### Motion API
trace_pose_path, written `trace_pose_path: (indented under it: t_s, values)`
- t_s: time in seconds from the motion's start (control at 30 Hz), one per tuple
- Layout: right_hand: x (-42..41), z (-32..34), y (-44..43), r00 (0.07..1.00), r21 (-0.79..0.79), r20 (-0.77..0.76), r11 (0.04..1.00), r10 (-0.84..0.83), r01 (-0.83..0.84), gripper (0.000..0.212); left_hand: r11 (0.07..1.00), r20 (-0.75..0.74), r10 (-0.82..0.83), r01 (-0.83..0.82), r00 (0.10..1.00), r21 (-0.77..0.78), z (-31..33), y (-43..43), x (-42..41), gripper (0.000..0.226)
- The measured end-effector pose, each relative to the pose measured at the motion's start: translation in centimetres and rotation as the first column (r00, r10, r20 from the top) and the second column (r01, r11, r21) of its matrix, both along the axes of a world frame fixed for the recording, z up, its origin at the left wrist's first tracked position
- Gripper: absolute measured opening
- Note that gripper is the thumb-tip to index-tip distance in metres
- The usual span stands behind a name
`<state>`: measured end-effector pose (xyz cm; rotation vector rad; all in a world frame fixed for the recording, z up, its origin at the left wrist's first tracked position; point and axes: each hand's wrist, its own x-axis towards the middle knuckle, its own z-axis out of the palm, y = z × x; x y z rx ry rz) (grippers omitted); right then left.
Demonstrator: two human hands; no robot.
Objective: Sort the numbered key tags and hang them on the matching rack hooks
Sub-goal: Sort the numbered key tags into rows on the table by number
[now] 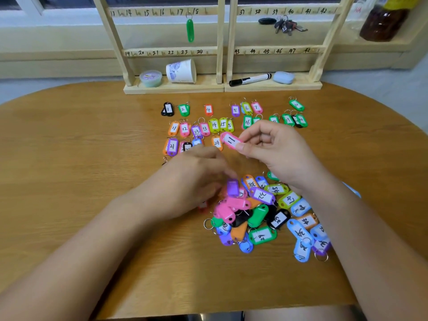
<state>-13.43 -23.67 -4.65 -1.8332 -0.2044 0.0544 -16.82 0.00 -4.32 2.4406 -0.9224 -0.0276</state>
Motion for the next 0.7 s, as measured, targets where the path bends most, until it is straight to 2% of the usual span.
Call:
trace_pose_path:
  t_s: [0.13, 0.23, 0.3, 0.33, 0.4, 0.47, 0.5, 0.57, 0.7]
  values:
    - [0.0, 0.2, 0.0, 1.0, 0.025, -0.006, 0.999, -0.025, 0.025, 0.01, 0.983, 0.123, -0.152, 0.137, 0.981, 0.126, -0.6, -0.8, 0.9, 0.04]
    - [-0.1, 0.3, -0.2, 0.999, 0.023, -0.017, 0.999, -0.044, 0.045, 0.01, 0.977, 0.201, -0.194, 0.17, 0.96, 0.13, -0.6, -0.7, 1.4, 0.022]
    - [-0.1, 0.4, -0.3, 0.997, 0.026, -0.028, 0.997, -0.072, 0.072, 0.01, 0.988, 0.213, -0.151, 0.138, 0.965, 0.076, -0.5, -0.6, 1.5, 0.015]
    - [0.0, 0.5, -0.3, 0.995, 0.036, -0.038, 0.995, -0.087, 0.089, 0.01, 0.997, 0.159, -0.072, 0.072, 0.985, 0.0, -0.5, -0.6, 1.3, 0.014]
    - [0.0, 0.6, -0.4, 0.991, 0.069, -0.066, 0.991, -0.113, 0.118, 0.01, 0.967, -0.123, 0.139, -0.162, 0.983, -0.196, -0.2, -0.8, 0.9, 0.013]
    - [-0.1, 0.7, -0.4, 0.989, 0.092, -0.095, 0.989, -0.109, 0.118, 0.01, 0.851, -0.462, 0.158, -0.358, 0.873, -0.385, 0.1, -1.0, 0.6, 0.011]
    - [-0.1, 0.8, -0.4, 0.99, 0.092, -0.1, 0.99, -0.102, 0.111, 0.01, 0.791, -0.545, 0.126, -0.416, 0.829, -0.449, 0.2, -1.1, 0.5, 0.011]
    - [-0.2, 0.8, -0.4, 0.991, 0.093, -0.097, 0.99, -0.093, 0.102, 0.008, 0.734, -0.582, 0.109, -0.46, 0.806, -0.5, 0.6, -1.1, 0.6, 0.011]
    - [-0.3, 0.9, -0.3, 0.993, 0.11, -0.087, 0.99, -0.082, 0.092, 0.007, 0.717, -0.573, 0.109, -0.463, 0.812, -0.52, 1.0, -0.6, 0.7, 0.012]
